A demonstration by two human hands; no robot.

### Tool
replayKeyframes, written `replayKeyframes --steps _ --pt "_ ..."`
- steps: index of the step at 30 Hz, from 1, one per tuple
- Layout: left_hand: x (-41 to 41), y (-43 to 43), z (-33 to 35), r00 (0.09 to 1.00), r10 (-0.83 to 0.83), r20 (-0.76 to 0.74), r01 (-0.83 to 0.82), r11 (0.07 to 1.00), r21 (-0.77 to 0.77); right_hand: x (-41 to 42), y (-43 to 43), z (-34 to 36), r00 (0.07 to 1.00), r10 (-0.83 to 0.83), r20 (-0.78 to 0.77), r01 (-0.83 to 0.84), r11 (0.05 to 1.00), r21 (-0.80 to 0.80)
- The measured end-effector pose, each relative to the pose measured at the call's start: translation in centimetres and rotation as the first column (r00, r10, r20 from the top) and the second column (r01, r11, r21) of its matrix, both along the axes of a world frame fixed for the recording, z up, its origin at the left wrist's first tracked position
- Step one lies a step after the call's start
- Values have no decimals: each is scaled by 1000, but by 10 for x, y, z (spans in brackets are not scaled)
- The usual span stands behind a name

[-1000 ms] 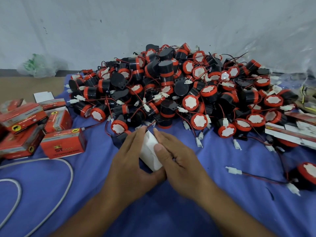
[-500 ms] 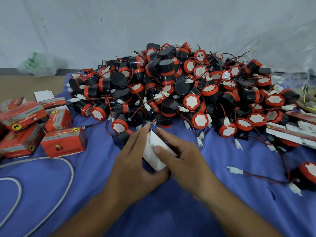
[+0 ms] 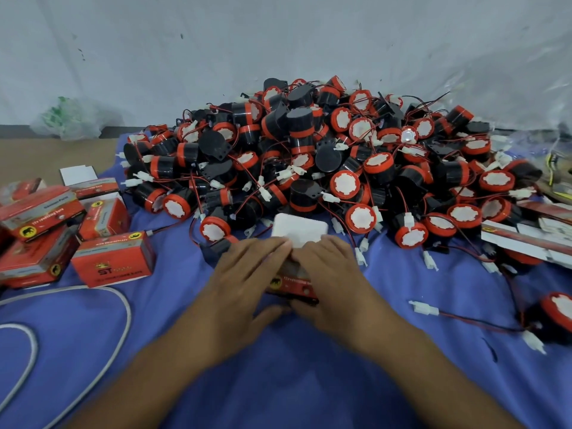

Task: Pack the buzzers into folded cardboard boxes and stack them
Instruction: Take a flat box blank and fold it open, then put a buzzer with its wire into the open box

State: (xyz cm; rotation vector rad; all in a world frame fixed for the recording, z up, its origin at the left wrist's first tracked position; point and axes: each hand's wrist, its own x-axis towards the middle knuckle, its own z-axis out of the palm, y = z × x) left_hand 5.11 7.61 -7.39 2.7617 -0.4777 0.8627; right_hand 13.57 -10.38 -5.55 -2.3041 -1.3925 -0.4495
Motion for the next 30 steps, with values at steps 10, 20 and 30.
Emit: replayKeyframes --steps 10,20,30 --pt "0 -6 16 958 286 6 -276 919 281 -16 -2 -1 953 -299 42 302 937 -179" --pt "-3 -5 -5 902 86 -423 -313 804 -506 -6 -8 3 890 -329 -315 345 938 -5" --pt "-1 10 -11 912 86 -401 -247 895 -372 85 -20 -9 841 -464 -279 505 858 94"
